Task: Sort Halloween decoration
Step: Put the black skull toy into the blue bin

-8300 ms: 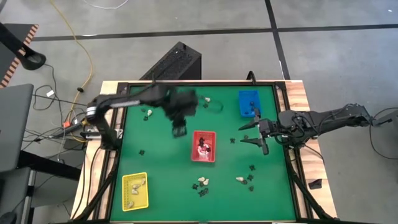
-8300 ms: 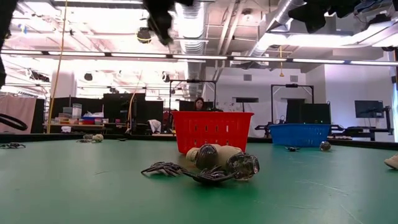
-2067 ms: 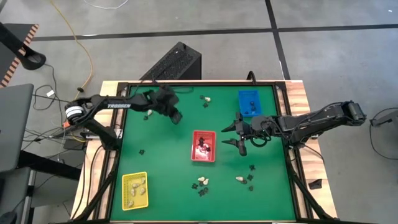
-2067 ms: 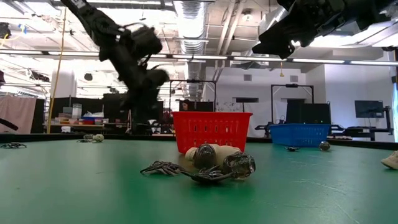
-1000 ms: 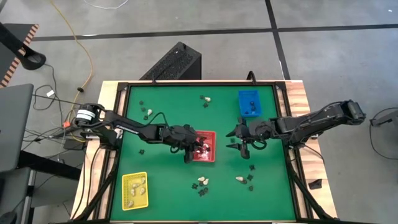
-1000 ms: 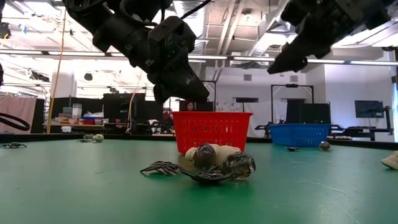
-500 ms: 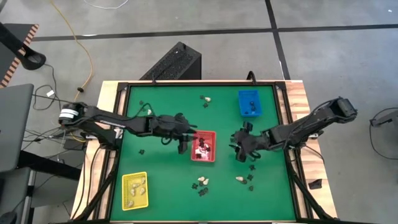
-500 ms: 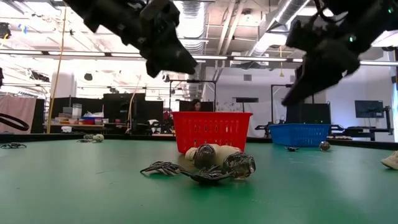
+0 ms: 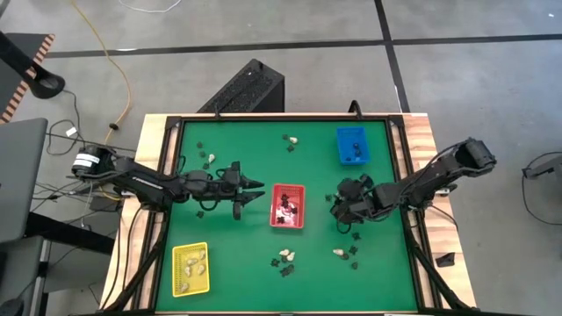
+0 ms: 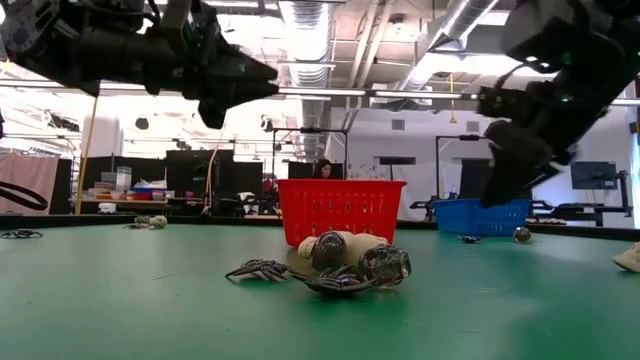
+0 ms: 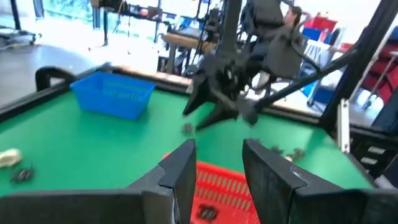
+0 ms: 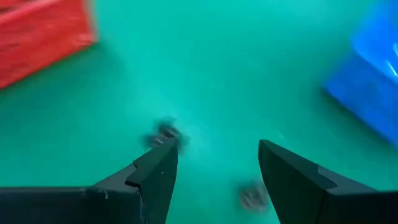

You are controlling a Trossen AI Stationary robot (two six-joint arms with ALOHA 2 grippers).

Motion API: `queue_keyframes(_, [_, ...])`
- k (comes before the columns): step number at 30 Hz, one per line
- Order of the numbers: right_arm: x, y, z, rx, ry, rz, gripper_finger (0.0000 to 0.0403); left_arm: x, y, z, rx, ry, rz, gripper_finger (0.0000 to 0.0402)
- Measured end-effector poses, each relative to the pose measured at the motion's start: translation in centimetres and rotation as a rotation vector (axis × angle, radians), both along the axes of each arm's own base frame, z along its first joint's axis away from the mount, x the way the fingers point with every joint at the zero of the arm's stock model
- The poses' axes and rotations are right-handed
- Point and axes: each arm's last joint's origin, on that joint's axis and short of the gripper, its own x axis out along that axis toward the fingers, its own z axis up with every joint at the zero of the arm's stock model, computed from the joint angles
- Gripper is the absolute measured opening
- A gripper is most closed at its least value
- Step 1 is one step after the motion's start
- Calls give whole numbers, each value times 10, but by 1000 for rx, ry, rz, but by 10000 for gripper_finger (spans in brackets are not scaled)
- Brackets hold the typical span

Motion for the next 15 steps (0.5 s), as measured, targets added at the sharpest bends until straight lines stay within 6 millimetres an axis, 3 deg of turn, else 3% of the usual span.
queue_keyframes(6, [-22, -4, 5, 85, -30, -236, 255, -1, 0, -4, 12, 25, 1, 119])
queue_keyframes(15, [-12, 0, -15, 113, -38, -341, 255, -1, 0, -4, 28, 30, -13, 119])
